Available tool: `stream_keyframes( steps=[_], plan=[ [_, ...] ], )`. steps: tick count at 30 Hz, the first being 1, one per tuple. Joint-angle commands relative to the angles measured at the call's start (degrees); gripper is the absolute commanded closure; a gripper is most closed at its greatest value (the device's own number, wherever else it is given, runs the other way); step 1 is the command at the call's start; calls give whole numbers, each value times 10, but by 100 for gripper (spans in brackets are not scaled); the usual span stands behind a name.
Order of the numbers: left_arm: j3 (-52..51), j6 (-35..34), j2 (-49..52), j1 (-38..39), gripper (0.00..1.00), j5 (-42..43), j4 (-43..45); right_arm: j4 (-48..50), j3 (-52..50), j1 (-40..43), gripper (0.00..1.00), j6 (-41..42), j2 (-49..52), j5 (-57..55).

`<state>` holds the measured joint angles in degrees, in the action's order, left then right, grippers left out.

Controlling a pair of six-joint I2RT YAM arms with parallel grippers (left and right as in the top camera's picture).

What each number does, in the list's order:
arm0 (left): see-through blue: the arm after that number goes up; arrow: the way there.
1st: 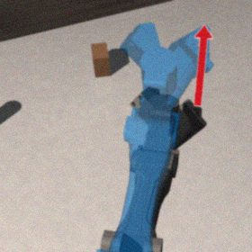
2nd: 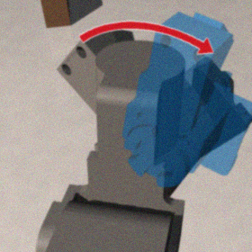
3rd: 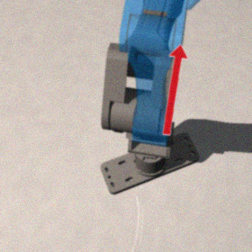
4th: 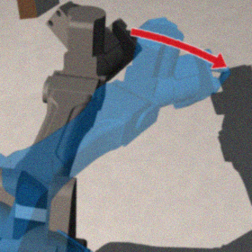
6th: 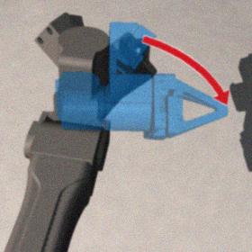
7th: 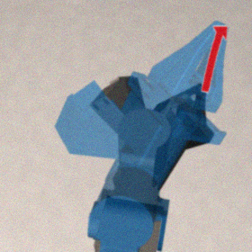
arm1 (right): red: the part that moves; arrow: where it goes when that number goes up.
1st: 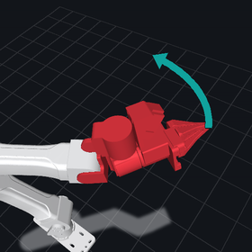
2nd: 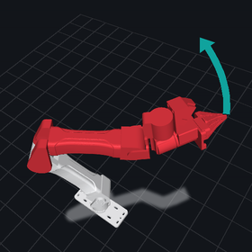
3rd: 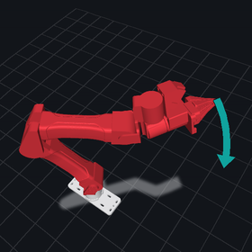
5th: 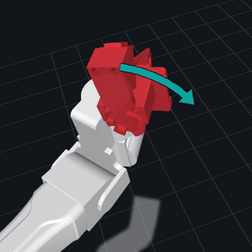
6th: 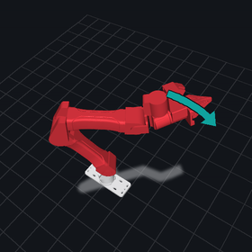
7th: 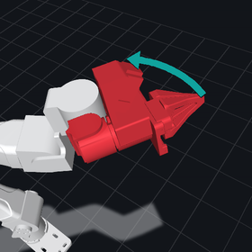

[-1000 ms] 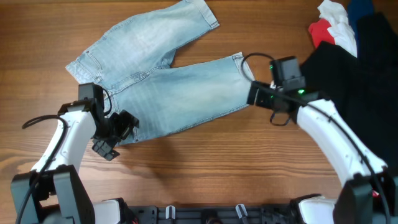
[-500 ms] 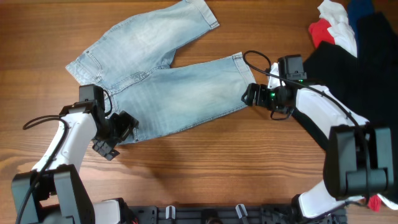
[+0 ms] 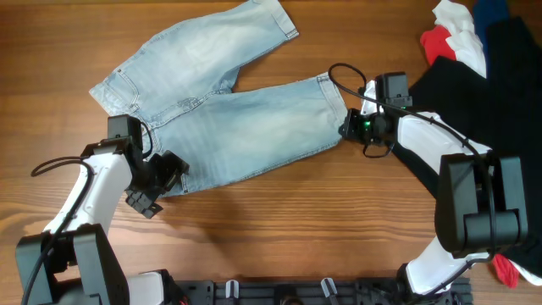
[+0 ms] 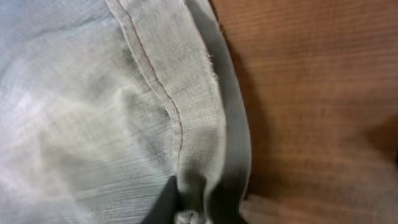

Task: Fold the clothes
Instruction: 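Grasp the right leg hem with the right gripper and pull it right to flatten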

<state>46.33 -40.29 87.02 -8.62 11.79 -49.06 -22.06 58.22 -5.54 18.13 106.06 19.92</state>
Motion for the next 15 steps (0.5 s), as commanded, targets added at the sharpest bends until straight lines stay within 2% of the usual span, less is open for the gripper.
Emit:
stream_keyframes(
  steps=[1,9,15],
  plan=[
    [-3,9,4,2,3,-10,0,-37,3,0,96,-1,-2,-16],
    [-3,9,3,-29,3,-61,-9,-237,3,-1,96,15,-112,-224],
    [-3,15,3,-99,3,-57,-10,-340,3,-1,96,13,-198,-246]
  ],
)
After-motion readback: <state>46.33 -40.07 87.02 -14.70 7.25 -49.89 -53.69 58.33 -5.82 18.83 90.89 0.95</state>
